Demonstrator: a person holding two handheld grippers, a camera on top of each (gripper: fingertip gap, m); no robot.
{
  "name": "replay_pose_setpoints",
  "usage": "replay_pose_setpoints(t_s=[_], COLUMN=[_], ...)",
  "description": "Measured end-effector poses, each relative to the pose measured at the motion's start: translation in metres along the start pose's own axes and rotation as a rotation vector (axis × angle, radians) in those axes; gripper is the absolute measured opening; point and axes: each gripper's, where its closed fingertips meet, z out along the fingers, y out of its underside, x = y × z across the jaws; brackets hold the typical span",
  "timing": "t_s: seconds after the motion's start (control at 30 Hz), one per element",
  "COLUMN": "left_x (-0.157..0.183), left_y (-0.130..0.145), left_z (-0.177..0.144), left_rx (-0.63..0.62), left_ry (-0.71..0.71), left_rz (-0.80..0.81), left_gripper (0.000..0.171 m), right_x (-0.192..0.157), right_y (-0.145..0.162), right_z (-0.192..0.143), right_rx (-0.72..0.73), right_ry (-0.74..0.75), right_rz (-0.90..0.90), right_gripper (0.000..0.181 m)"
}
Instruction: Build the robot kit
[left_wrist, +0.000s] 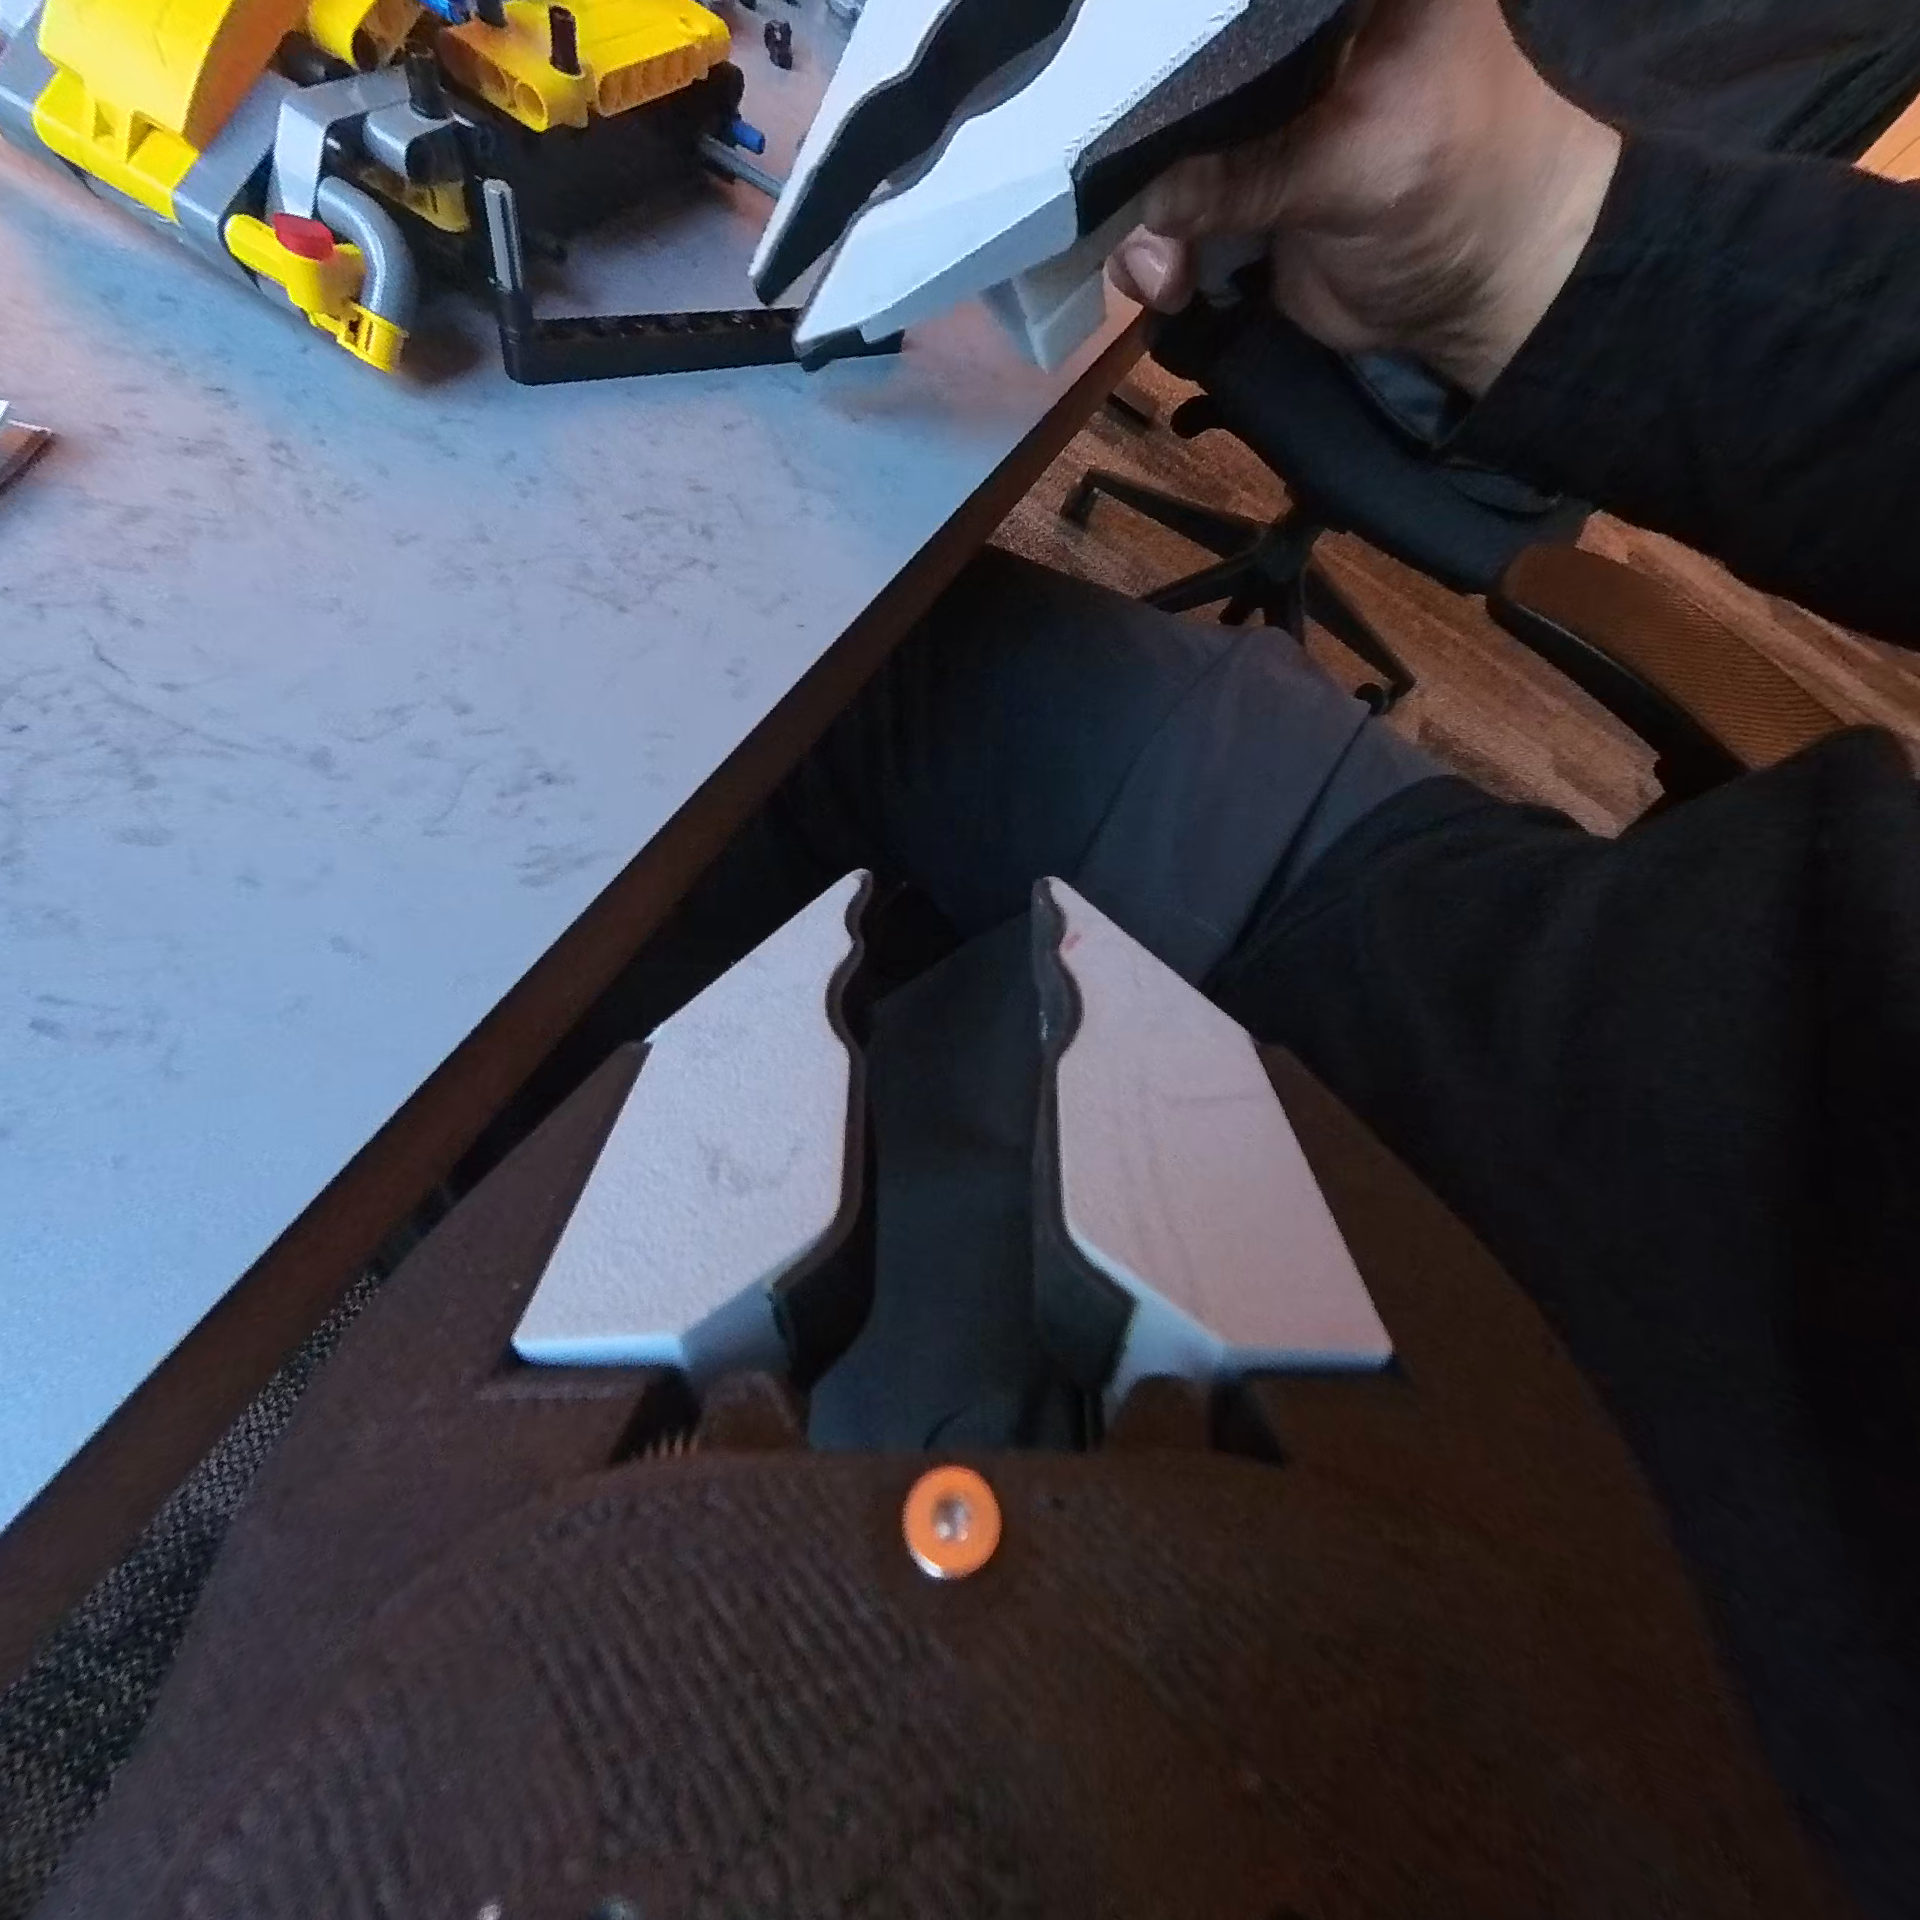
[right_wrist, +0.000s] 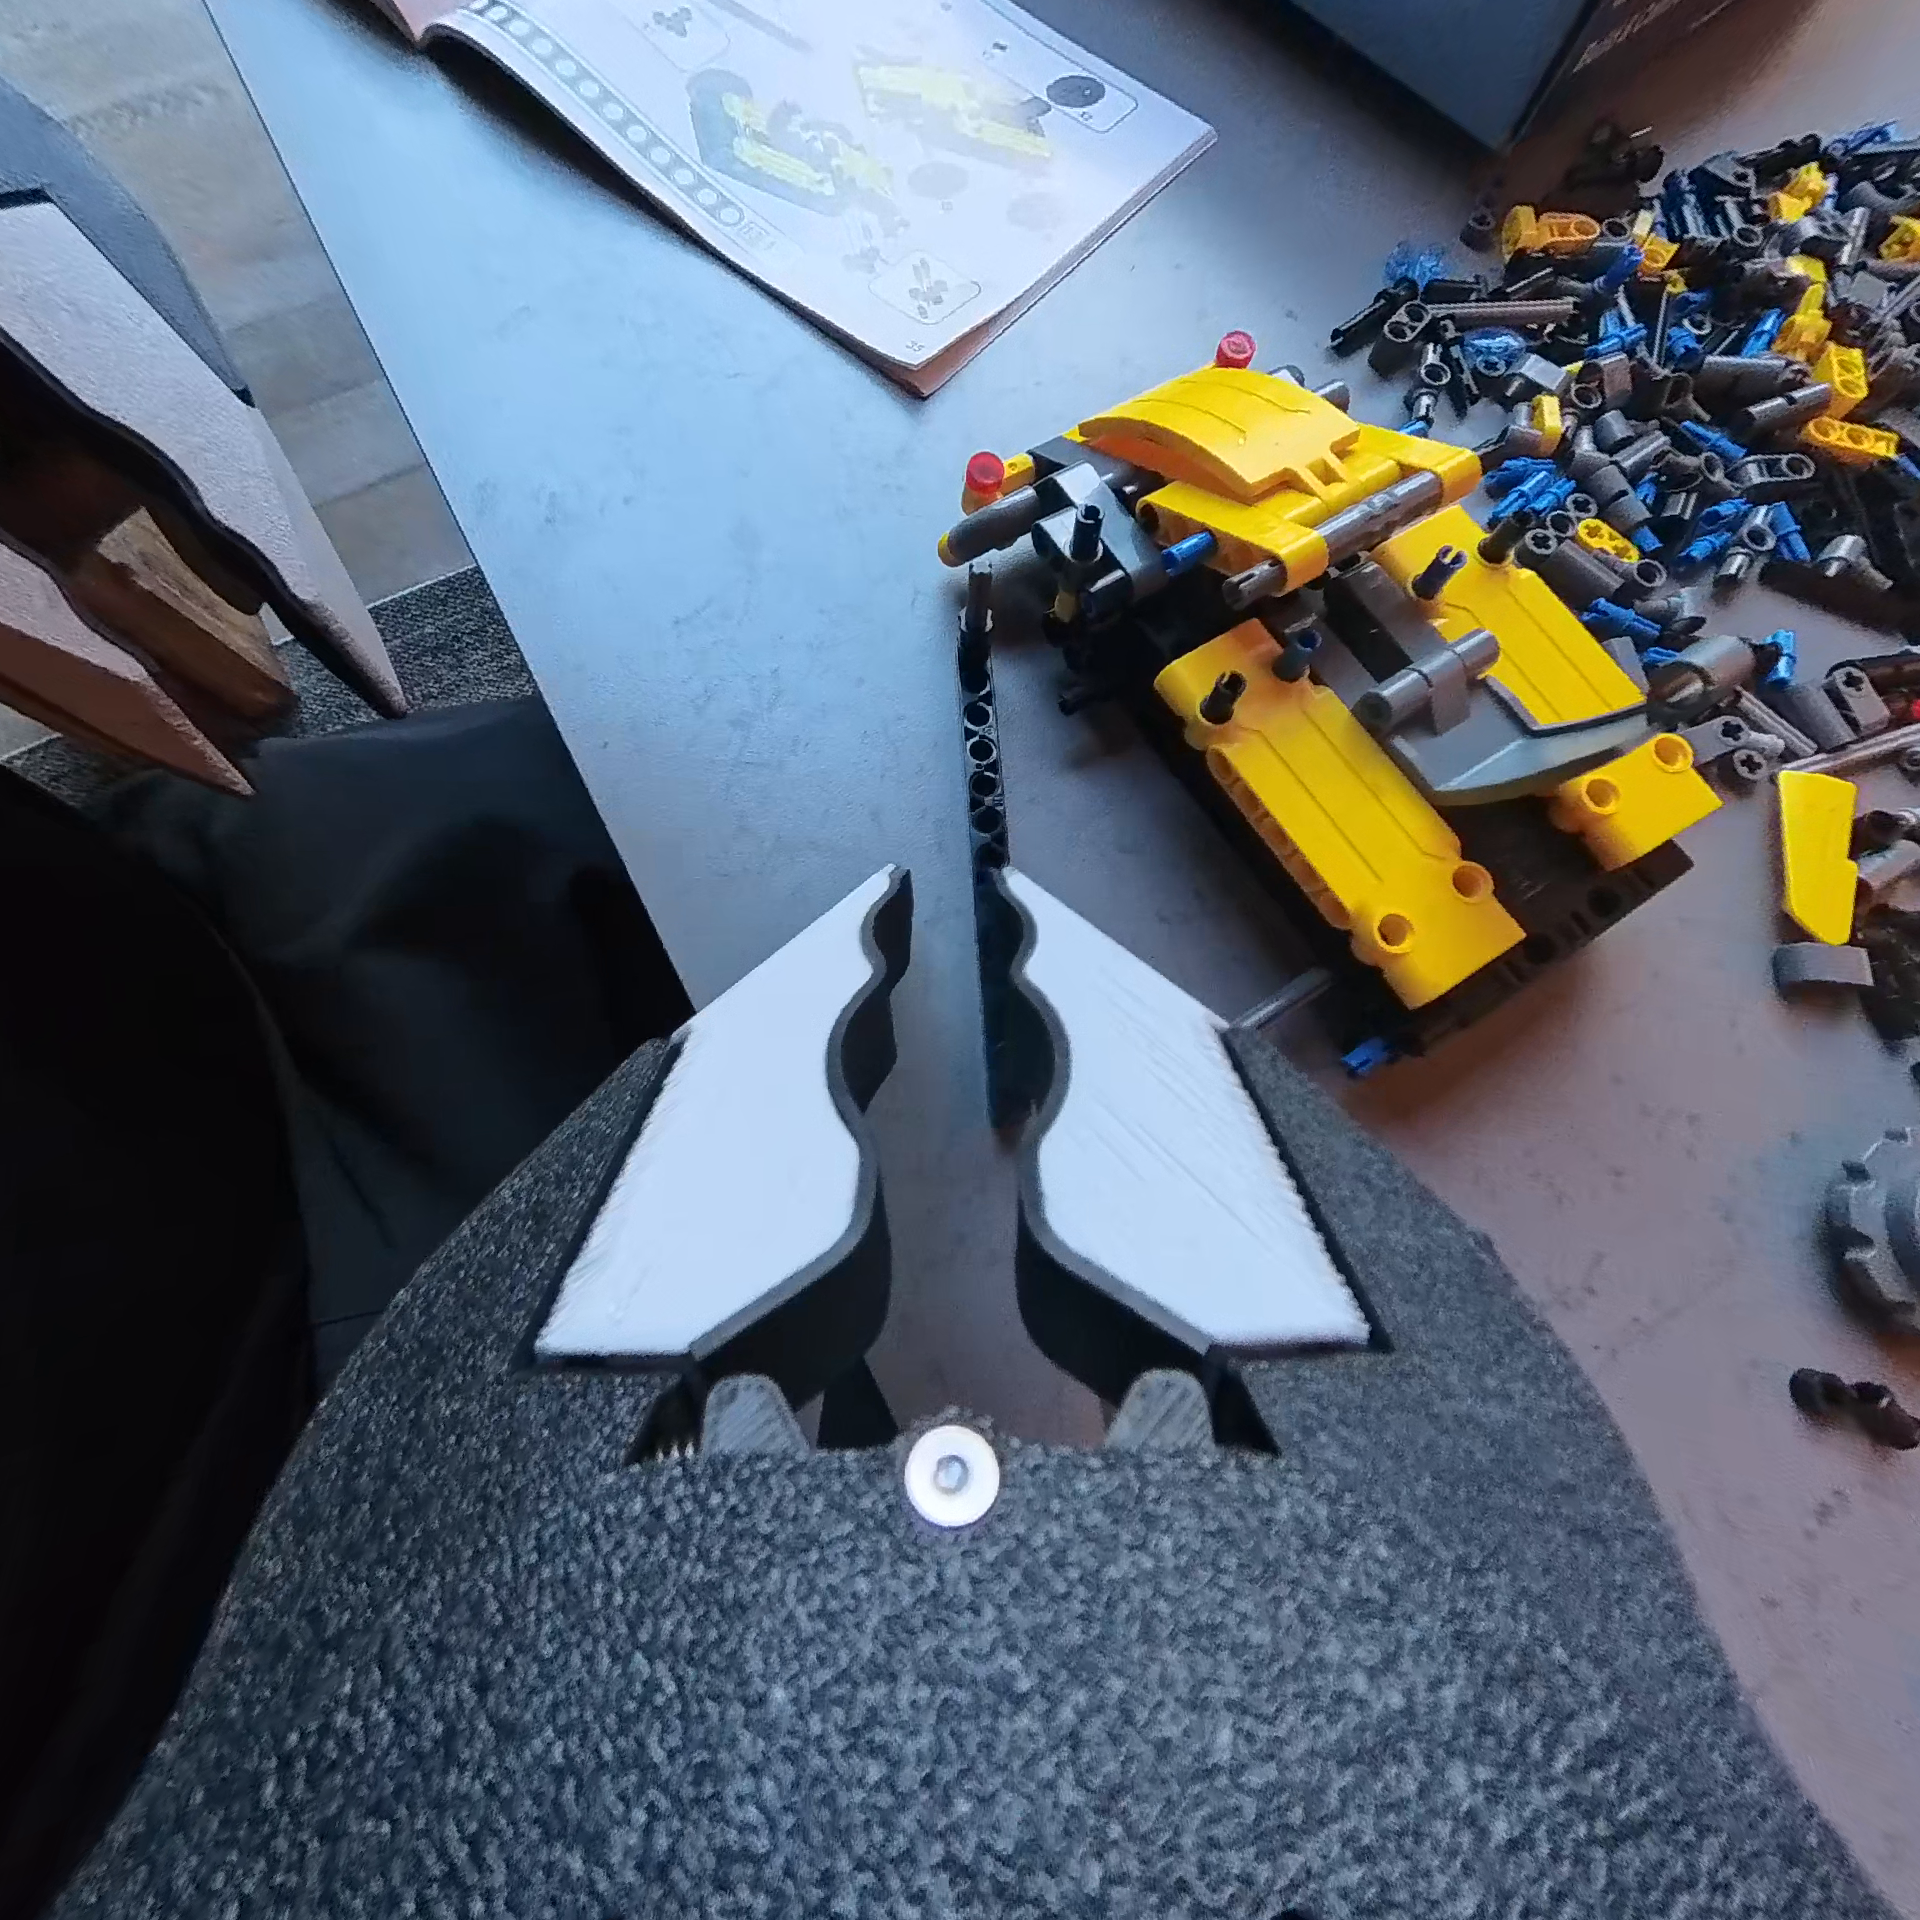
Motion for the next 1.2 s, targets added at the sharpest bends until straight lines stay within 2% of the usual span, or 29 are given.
replay_pose_setpoints(t_s=[0.4, 0.73, 0.83, 0.93, 1.2], left_x=[-0.006, -0.028, -0.035, -0.039, -0.028], left_y=[0.007, 0.023, 0.022, 0.020, 0.016], left_z=[0.005, -0.003, -0.006, -0.004, 0.008], left_rx=[-0.028, -0.059, -0.048, -0.060, -0.088], left_ry=[-0.033, -0.228, -0.281, -0.315, -0.328], left_rz=[0.001, 0.020, 0.016, 0.041, 0.172], left_gripper=[0.026, 0.025, 0.025, 0.025, 0.024], right_x=[0.006, 0.007, 0.007, 0.005, -0.016], right_y=[0.003, 0.016, 0.019, 0.019, 0.012], right_z=[-0.002, -0.005, -0.006, -0.006, -0.010], right_rx=[0.007, -0.007, 0.012, 0.023, 0.021], right_ry=[0.031, 0.018, -0.017, -0.068, -0.165], right_rz=[0.006, 0.002, 0.051, 0.085, 0.046], right_gripper=[0.021, 0.024, 0.022, 0.008, 0.007])
